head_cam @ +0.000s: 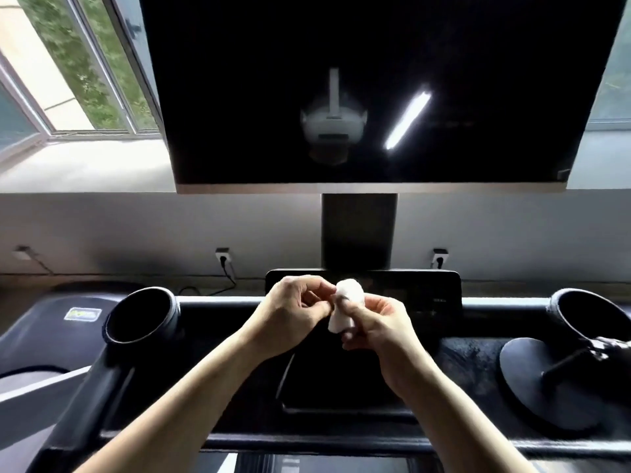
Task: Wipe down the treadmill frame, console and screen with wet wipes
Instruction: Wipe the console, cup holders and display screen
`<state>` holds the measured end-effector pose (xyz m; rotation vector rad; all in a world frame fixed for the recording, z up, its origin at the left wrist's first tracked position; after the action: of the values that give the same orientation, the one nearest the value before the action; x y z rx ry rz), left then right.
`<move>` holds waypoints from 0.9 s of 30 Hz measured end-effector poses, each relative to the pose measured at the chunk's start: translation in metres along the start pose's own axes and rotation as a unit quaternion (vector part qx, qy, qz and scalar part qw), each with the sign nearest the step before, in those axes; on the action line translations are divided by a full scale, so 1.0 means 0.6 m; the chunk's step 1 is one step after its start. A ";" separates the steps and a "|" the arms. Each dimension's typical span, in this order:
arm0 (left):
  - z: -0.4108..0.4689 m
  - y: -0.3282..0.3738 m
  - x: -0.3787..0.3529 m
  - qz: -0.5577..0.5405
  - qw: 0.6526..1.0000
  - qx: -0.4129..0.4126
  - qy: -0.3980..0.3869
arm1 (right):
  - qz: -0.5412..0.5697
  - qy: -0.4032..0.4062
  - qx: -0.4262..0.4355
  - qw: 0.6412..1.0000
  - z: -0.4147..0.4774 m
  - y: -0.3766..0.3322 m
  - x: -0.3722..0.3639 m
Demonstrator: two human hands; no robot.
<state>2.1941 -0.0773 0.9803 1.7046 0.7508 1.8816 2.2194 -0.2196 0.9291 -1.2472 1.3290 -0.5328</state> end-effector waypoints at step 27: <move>0.018 -0.171 0.079 0.248 0.953 -0.175 0.018 | -0.537 0.110 0.303 0.780 0.049 0.035 -0.212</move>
<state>2.1995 0.0310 0.9453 1.7305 -0.0250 2.2116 2.2070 -0.0908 0.9576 -1.2981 0.3785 -1.8003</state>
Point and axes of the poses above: each hand's wrist, its own z-axis towards the middle knuckle, its own x-axis out of the back of the hand, y = z × x, the point moved 8 cm from there along z, towards the middle knuckle, and after that the axes turned 13 degrees about z, right-handed, at the moved point
